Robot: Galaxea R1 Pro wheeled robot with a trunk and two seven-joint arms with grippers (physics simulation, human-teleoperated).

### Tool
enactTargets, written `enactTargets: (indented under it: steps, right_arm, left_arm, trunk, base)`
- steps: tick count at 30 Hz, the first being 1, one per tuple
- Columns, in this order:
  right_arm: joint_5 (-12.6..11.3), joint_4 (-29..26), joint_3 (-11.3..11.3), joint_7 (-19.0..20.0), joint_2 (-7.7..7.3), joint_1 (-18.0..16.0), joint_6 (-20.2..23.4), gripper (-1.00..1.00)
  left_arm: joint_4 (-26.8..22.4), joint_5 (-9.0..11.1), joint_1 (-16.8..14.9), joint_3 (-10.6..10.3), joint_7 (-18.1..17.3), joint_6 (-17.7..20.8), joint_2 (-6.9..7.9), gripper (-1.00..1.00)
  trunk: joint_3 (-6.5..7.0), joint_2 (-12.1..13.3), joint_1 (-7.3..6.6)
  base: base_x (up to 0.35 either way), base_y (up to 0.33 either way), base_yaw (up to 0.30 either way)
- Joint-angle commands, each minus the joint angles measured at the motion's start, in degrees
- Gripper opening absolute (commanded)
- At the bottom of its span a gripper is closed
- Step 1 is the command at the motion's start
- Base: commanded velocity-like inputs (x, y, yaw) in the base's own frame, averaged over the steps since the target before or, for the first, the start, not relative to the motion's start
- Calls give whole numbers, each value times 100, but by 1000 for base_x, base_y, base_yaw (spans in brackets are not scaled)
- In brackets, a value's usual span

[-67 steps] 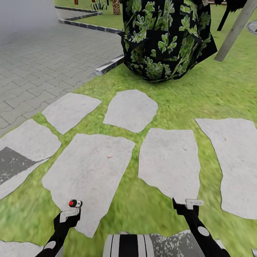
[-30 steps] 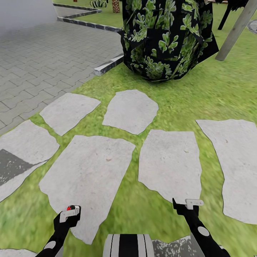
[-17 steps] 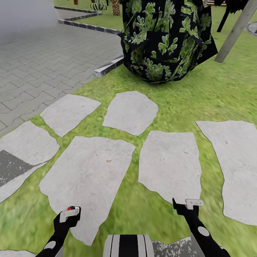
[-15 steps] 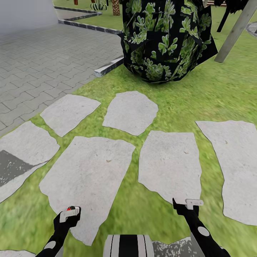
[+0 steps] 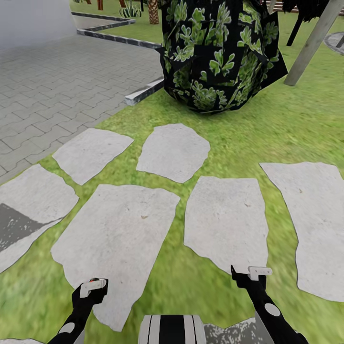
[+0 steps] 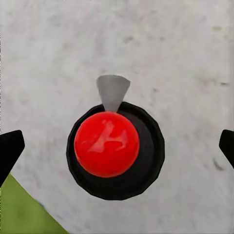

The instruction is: In the garden, pick up the pesticide atomizer on the floor and spray pesticide onto both trees until each tree trunk is fully covered.

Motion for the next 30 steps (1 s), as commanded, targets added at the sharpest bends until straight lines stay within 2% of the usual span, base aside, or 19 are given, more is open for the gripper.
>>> enactTargets:
  steps: [1,9,10,25,30]
  right_arm:
    - [-1,0,0,0,0,0,0,100]
    - [-2,0,0,0,0,0,0,100]
    - [-2,0,0,0,1,0,0,100]
    - [2,0,0,0,1,0,0,100]
    - [1,0,0,0,-2,0,0,100]
  left_arm:
    - [0,0,0,0,1,-1,0,100]
    - [0,0,0,7,3,-2,4,100]
    - [0,0,2,7,1,-2,2,-100]
    - [-12,9,1,14,3,-2,8,-100]
    - [-172,9,15,16,3,4,7,-100]
  trunk:
    - [0,0,0]
    - [1,0,0]
    - [1,0,0]
    - [1,0,0]
    - [1,0,0]
  base:
    - [0,0,-4]
    - [0,0,-1]
    - [0,0,0]
    - [0,0,0]
    - [0,0,0]
